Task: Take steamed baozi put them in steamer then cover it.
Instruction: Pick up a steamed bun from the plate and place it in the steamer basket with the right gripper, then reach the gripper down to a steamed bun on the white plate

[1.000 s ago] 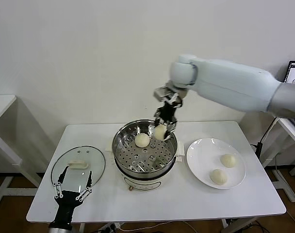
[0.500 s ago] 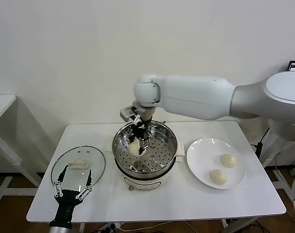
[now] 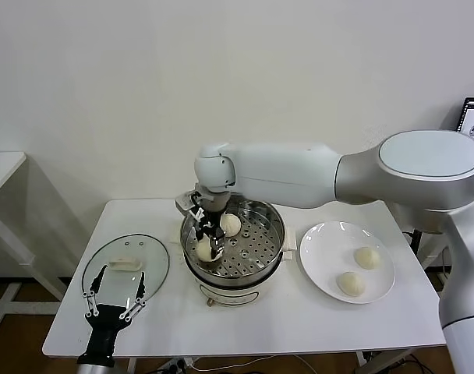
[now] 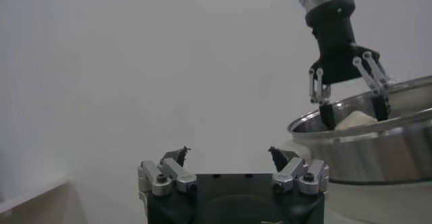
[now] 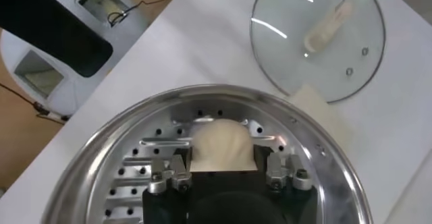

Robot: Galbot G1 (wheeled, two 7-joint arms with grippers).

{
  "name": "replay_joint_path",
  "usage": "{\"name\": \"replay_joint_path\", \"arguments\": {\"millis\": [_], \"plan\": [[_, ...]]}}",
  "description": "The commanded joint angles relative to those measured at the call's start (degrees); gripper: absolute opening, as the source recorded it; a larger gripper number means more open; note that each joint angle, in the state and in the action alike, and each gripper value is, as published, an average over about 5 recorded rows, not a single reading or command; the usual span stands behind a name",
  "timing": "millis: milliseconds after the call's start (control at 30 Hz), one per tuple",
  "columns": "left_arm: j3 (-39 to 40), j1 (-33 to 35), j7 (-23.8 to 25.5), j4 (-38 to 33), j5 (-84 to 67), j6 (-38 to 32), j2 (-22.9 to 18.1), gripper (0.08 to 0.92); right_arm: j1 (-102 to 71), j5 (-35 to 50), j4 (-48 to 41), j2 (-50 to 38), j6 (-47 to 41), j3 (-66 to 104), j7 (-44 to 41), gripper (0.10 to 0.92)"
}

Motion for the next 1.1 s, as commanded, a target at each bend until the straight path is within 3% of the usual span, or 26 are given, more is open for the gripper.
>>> {"name": "replay_joint_path", "arguments": {"millis": [33, 267, 467, 800, 1100], "plan": [[-0.06, 0.19, -0.05, -0.12, 0.04, 0.15, -0.05, 0.823, -1.72, -1.72, -0.52, 1.17, -0.47, -0.22, 1.40, 0.665], [-0.09, 0.36, -0.07, -0.74, 0.05, 0.51, -0.16, 0.823, 0.37, -3.90, 2.85, -3.08, 0.42, 2.48, 0.23, 0.811], [-0.10, 0.46, -0.08, -1.39, 0.10, 0.68, -0.15, 0.823, 5.11, -8.17, 9.16, -15.57, 4.85, 8.28, -4.99, 0.822], [0.23, 0.49, 0.01, -0.99, 0.36, 0.33, 0.13, 0.823, 5.91, -12.27, 10.90, -39.33, 11.69, 7.82, -15.68, 0.823], [0.12, 0.59, -0.01, -1.00, 0.39, 0.60, 0.07, 0.823, -6.94, -19.46, 7.74, -47.61, 13.78, 5.40, -13.49, 0.823]]}}
